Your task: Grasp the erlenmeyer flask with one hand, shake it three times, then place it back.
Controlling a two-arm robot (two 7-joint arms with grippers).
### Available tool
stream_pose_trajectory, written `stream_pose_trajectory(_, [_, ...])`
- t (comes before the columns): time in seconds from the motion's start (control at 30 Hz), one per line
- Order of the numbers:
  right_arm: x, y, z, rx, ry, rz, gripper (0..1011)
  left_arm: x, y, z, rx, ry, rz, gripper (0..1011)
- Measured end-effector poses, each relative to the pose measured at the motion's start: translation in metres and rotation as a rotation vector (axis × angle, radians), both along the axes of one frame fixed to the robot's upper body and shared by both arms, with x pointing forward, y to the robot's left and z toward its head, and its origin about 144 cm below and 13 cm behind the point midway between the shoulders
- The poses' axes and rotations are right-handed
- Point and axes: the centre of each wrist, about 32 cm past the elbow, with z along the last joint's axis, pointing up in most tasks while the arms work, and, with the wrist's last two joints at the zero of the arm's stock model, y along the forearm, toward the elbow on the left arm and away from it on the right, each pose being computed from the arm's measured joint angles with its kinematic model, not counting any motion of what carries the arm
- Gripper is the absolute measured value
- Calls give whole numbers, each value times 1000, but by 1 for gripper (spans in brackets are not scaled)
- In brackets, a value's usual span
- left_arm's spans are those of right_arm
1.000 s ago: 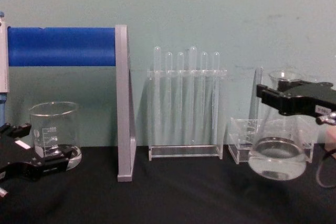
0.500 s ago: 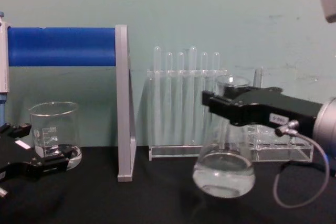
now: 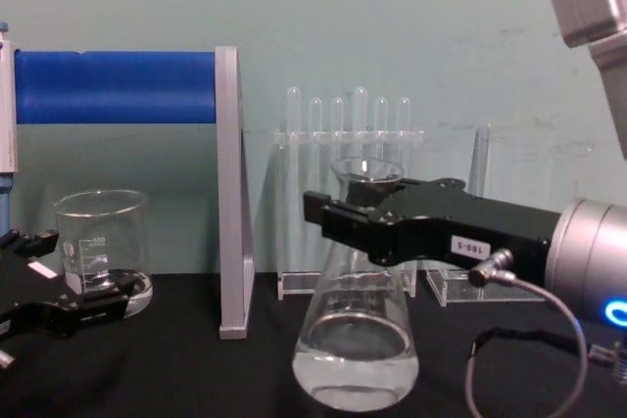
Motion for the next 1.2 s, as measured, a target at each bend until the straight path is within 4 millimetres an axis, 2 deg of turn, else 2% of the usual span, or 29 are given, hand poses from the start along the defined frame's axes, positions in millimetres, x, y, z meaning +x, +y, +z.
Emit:
stream_pose_trajectory(0.23, [-2, 3, -1, 2, -1, 34, 450, 0, 0, 0, 0, 0, 0, 1001])
stream_pose_trajectory(0.47, [2, -2, 0, 2, -9, -6, 450, 0, 0, 0, 0, 0, 0, 1001])
stream_pose_trajectory(1.2, [30, -43, 2, -12, -48, -298, 449, 0, 0, 0, 0, 0, 0, 1001])
